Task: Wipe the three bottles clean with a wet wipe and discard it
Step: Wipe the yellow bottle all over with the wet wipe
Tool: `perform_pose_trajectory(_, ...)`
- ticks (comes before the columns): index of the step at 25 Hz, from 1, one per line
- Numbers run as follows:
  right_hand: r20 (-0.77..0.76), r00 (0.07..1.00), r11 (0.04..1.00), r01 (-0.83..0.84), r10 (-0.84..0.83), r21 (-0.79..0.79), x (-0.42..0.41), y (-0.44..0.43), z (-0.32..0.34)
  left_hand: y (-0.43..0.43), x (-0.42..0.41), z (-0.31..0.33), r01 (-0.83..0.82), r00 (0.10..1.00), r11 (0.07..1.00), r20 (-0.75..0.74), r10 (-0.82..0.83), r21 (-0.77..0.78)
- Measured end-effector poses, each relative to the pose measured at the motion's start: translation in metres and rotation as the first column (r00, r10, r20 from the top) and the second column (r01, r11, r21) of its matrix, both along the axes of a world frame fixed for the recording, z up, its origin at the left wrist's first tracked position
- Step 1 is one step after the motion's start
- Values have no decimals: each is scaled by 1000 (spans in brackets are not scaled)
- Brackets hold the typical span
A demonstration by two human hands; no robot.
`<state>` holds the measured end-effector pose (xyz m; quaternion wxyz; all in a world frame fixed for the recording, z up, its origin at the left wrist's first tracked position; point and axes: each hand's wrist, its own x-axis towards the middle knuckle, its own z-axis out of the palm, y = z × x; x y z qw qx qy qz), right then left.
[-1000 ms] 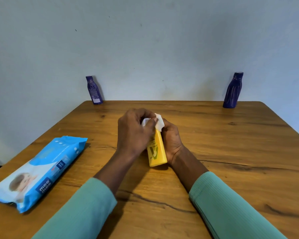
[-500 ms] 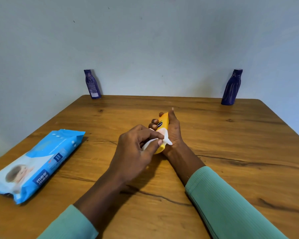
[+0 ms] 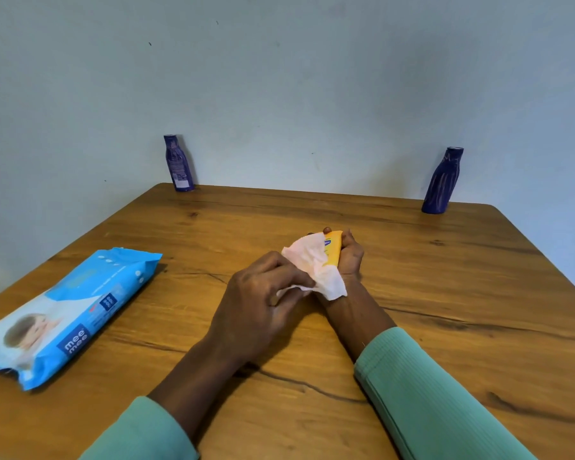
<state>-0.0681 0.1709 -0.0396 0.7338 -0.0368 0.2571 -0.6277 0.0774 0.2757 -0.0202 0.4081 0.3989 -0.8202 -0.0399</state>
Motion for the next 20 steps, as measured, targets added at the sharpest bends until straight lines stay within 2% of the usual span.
perform_pose_trajectory(2,10,1000,1000,-13,13,-15,0,2,6,-3,10,0,-27,998,997,-59,32,77)
perform_pose_trajectory(4,32,999,999,-30,30,-21,1,6,6,-1,5,1,-27,999,997,-33,29,71)
perform_pose_trajectory(8,-98,995,999,-32,31,-6,3,17,2,1,-20,9,14,999,1000,-42,-14,15)
perform_pose_trajectory(10,-146,989,999,-25,21,-22,2,17,4,-5,-17,12,34,996,994,-84,-25,101)
perform_pose_trajectory(11,-116,993,999,-34,32,-18,2,16,7,-8,-11,11,50,995,986,-98,-34,162)
perform_pose_trajectory(13,47,998,999,-32,32,0,1,14,12,-13,0,11,74,983,961,-183,-25,265)
perform_pose_trajectory(15,37,999,999,1,1,-52,5,12,9,-25,11,11,68,911,934,-403,84,350)
perform_pose_trajectory(17,-7,1000,994,17,-18,-112,7,14,6,-46,26,14,-6,818,906,-520,248,423)
perform_pose_trajectory(18,-17,1000,990,16,-19,-142,6,12,5,-58,34,14,-66,803,891,-506,315,448)
perform_pose_trajectory(20,-73,997,985,-1,-12,-170,6,8,6,-81,47,9,-243,814,850,-378,441,467)
